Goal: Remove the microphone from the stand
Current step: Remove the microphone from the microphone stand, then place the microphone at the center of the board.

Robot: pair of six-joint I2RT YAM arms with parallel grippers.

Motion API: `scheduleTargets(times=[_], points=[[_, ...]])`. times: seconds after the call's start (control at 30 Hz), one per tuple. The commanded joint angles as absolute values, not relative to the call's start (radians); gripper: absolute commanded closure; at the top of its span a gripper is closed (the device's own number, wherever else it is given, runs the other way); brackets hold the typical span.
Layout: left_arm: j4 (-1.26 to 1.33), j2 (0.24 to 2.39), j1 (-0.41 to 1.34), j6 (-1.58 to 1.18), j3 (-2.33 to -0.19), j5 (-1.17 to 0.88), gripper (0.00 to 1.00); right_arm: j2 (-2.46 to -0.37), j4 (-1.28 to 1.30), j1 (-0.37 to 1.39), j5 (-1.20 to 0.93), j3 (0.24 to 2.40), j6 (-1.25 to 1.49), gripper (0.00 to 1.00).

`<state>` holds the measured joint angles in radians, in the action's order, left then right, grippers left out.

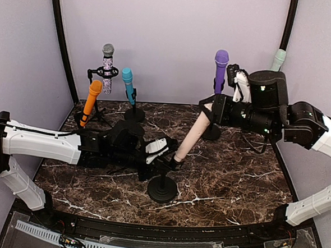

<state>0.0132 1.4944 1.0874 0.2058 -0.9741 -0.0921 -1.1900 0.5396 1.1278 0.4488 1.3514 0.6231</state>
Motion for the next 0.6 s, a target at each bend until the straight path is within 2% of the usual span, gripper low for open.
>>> scheduleTargets(times=[0.0, 0.27, 0.43, 0.57], points=[[-0.179, 1.523, 1.089, 0.259, -0.94, -0.03, 1.0, -1.159, 0.49, 1.12, 0.582, 1.431, 0.723, 0.89], [-0.172, 1.513, 1.092, 0.248, -0.938, -0.019, 1.0, -1.162, 0.588, 1.118, 0.648, 1.47, 0.727, 0.88], [-0.156, 1.474, 1.09, 0.2, -0.932, -0.012, 1.0, -1.166, 0.845, 1.089, 0.738, 1.528, 0.809, 0.89], [-0.154, 1.428, 1.069, 0.13, -0.925, -0.017, 1.0, -1.16, 1.006, 0.992, 0.679, 1.535, 0.819, 0.88]])
